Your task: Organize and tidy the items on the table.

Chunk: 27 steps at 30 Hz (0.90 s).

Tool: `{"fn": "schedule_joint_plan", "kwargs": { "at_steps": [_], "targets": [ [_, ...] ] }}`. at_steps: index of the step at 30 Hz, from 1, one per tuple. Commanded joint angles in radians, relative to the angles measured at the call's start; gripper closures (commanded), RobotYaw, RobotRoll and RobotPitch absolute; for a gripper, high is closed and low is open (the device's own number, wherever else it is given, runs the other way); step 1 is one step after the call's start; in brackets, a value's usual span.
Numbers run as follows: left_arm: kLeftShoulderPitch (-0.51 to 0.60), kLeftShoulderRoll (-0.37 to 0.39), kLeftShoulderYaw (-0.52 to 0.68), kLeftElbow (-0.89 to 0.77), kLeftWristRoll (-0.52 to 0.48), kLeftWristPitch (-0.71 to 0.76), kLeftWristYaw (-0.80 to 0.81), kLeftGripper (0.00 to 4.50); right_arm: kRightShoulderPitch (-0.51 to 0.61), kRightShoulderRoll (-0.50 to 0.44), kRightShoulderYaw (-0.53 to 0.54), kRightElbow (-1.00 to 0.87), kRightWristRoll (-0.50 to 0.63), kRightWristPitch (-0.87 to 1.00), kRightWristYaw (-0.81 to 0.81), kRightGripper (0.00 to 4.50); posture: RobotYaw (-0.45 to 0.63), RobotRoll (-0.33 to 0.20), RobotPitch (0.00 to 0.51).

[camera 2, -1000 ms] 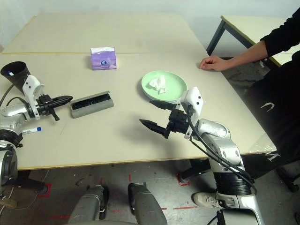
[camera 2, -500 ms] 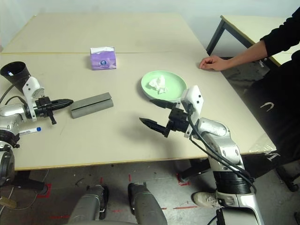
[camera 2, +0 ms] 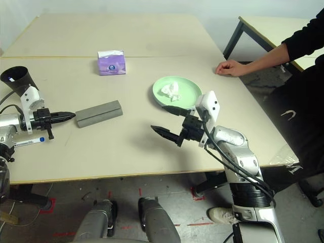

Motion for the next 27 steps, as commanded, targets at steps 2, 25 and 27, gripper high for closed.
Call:
{"fn": "schedule_joint_plan", "kwargs": {
  "at_steps": [2,25,27],
  "targets": [
    [0.015,0.002,-0.021,-0.015,0.018,-0.002,-0.028,4.47,0.015,0.001,-0.005,-0.001,0.003,-0.011,0.003,0.0,-0.1,0.0,0.131],
    [0.022,0.01,-0.066,-0.023,0.044,-0.057,-0.098,4.47,0.029,-0.001,-0.01,-0.012,0.007,-0.006,-0.007,0.0,-0.11,0.0,0.135],
    [0.021,0.009,-0.058,-0.023,0.029,-0.039,-0.129,4.47,0.026,-0.002,-0.011,-0.009,0.006,-0.006,-0.007,0.0,-0.11,0.0,0.135]
  ]
}}
